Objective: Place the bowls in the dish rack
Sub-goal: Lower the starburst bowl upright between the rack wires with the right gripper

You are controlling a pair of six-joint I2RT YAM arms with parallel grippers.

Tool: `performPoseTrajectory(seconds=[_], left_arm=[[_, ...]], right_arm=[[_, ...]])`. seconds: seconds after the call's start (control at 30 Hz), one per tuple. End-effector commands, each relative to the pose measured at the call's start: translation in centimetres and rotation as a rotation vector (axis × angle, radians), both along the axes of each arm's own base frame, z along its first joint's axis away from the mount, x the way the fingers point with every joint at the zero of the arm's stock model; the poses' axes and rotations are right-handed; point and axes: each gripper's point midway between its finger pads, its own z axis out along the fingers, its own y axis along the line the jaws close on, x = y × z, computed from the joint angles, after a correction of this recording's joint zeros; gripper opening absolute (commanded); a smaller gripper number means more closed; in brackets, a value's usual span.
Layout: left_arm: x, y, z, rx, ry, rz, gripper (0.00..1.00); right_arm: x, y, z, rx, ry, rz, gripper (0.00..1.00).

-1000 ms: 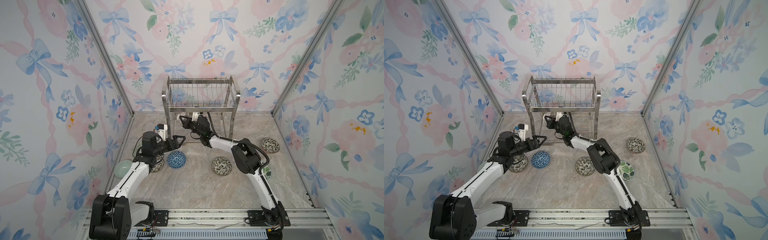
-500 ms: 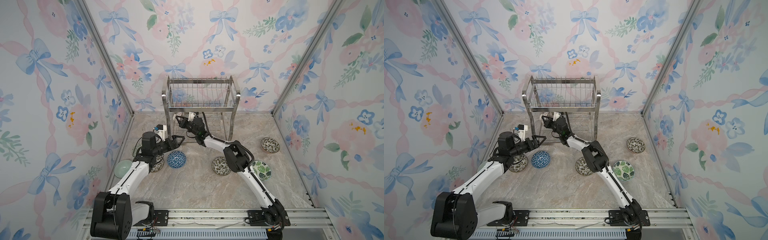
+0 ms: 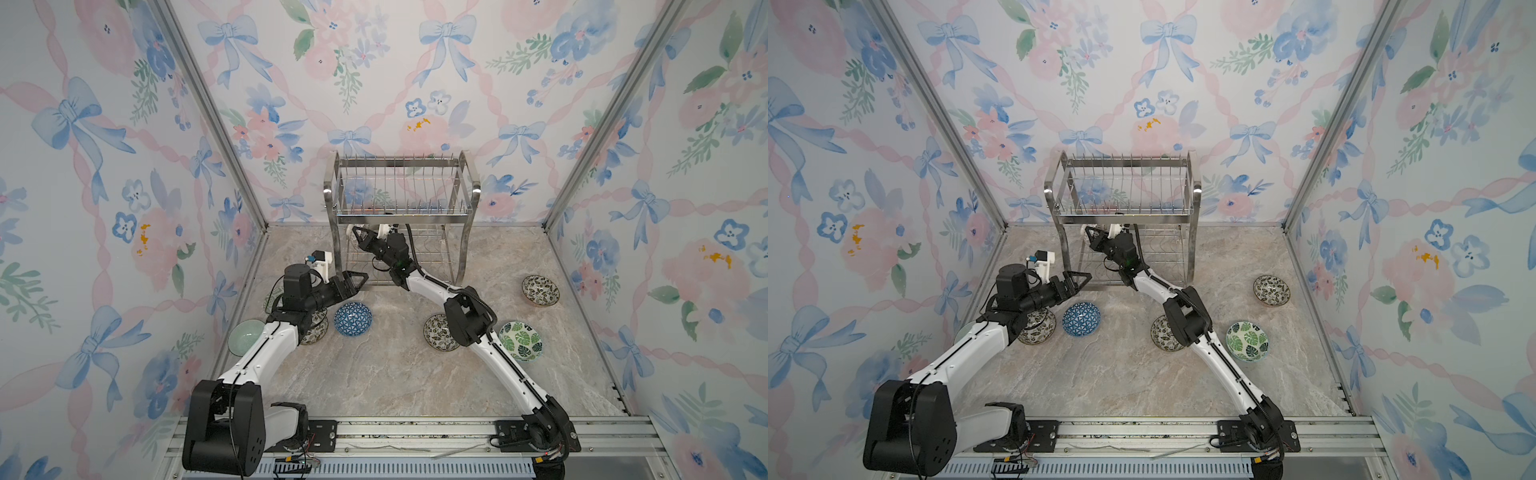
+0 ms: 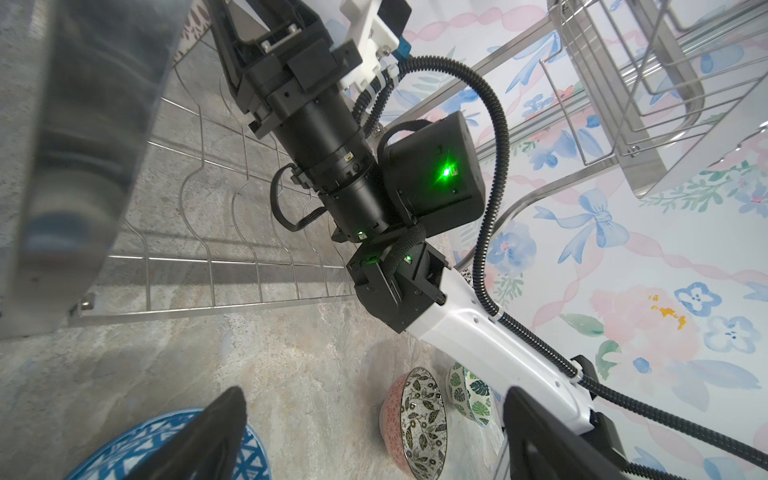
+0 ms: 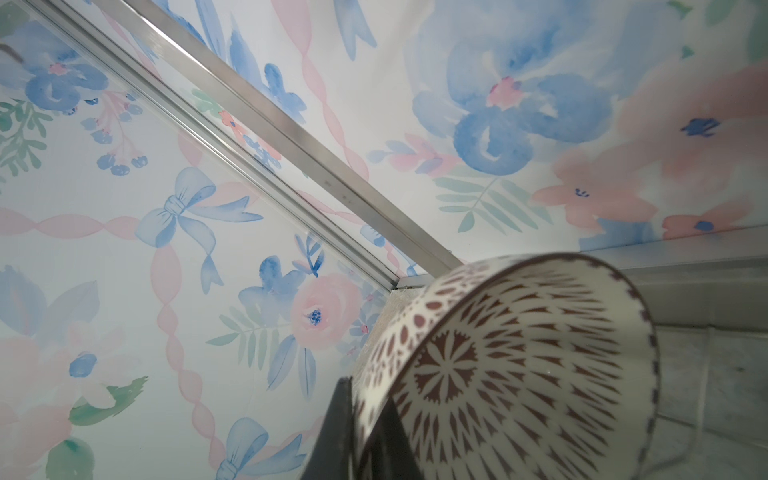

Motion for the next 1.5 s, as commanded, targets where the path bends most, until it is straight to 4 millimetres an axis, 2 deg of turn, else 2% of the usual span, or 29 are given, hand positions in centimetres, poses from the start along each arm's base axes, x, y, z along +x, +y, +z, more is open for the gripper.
performPoseTrajectory(seconds=[0.0,0.27,0.9,1.13,1.47], left_arm=[[0.0,0.1,-0.4,-0.01,0.005,-0.008,0.98],[0.1,0.2,-0.6,-0.008,0.009,-0.004,0.98],[0.1,0.7,-0.3,-0.007,-0.002,0.014,0.98],[0.1,0.8,-0.1,-0.008,-0.007,0.018,0.98],[0.1,1.0,-0.1,-0.007,-0.007,0.022,0.98]], right_arm=[[0.3,-0.7,3.2,0.042,-0.066,0.004,0.0],[0.7,-0.9,2.1,-0.002,-0.048,0.024,0.0],[0.0,-0.5,1.5,-0.149,-0.005,0.088,0.0],[-0.2,-0.4,1.0,-0.177,0.008,0.101,0.06],[-0.2,-0.5,1.5,-0.185,0.004,0.096,0.11]])
